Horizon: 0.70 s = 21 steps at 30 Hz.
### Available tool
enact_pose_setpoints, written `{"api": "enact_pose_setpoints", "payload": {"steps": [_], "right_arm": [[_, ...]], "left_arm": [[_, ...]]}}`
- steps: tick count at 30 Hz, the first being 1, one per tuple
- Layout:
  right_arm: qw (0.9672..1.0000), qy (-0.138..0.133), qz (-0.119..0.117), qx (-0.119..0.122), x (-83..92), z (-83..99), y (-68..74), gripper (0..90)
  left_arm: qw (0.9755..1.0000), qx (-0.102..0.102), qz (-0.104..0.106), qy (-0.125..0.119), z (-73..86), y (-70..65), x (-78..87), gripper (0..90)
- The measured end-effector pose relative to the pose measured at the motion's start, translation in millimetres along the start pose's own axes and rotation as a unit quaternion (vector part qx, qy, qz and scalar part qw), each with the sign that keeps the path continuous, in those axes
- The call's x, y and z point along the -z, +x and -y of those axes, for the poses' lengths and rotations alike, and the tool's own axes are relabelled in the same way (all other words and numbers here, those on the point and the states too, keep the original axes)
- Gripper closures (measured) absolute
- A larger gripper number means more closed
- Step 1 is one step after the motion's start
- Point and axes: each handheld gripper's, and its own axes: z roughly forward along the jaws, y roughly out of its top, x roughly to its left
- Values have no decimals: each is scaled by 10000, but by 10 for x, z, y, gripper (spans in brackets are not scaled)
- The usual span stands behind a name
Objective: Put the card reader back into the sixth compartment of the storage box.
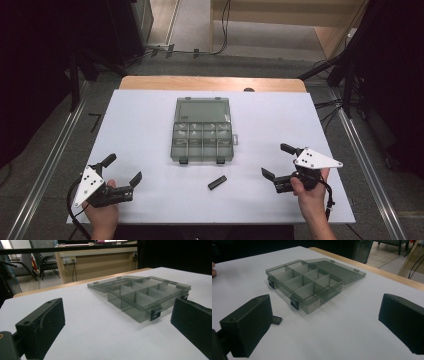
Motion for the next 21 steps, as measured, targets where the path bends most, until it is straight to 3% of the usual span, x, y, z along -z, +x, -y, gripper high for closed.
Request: {"api": "enact_pose_setpoints", "payload": {"steps": [10, 21], "right_arm": [[9988, 290, -330, 219, -166, -107, 57, 0], [9973, 382, -553, 312, -280, -202, 104, 0]], "left_arm": [[10000, -10, 11, 19, 0, -3, -6, 0], [10000, -17, 15, 15, -1, -3, -5, 0]]}}
